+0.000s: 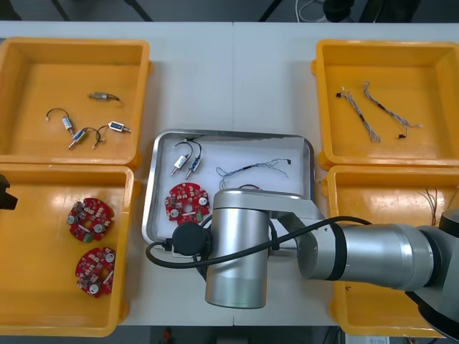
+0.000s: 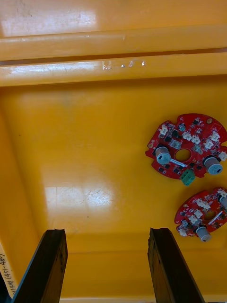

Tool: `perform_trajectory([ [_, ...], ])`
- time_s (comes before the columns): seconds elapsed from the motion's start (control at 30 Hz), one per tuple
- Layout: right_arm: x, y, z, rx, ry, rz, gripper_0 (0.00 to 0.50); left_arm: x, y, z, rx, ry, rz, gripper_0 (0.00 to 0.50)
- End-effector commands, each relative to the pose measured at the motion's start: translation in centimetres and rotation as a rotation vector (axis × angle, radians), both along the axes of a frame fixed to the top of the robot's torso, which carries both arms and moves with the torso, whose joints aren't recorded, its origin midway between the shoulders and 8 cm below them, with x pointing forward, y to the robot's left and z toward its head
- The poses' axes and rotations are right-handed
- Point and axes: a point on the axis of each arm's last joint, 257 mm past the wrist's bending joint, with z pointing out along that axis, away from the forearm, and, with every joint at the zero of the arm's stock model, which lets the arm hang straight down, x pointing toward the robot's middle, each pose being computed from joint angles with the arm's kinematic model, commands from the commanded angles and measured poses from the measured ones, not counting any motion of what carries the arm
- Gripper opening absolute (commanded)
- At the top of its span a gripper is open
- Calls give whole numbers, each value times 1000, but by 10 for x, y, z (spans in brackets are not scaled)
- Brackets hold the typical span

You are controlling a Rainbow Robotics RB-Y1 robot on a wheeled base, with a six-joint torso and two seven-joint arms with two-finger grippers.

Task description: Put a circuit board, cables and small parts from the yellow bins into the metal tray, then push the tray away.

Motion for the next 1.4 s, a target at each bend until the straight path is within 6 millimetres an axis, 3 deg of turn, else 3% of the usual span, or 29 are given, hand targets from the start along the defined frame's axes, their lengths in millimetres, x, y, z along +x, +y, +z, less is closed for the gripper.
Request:
perform_trajectory([
  [0.03, -12, 18, -7, 33, 16, -5, 500, -4, 6, 3, 28, -14, -36, 500],
  [0.23, -13, 21, -7, 38, 15, -3, 500, -4, 6, 3, 28, -14, -36, 500],
  [0.3, -14, 22, -6, 39, 15, -2, 352, -4, 6, 3, 28, -14, -36, 500],
  [0.4, -14, 22, -6, 39, 15, -2, 0, -4, 6, 3, 28, -14, -36, 500],
  [0.6, -11, 20, -3, 37, 6, 7, 0, -4, 6, 3, 28, -14, -36, 500],
  [0.9, 10, 5, 8, 5, -43, 5, 0, -4, 6, 3, 28, -14, -36, 500],
  [1.4, 54, 7, 50, -20, -178, 17, 0, -4, 6, 3, 28, -14, -36, 500],
])
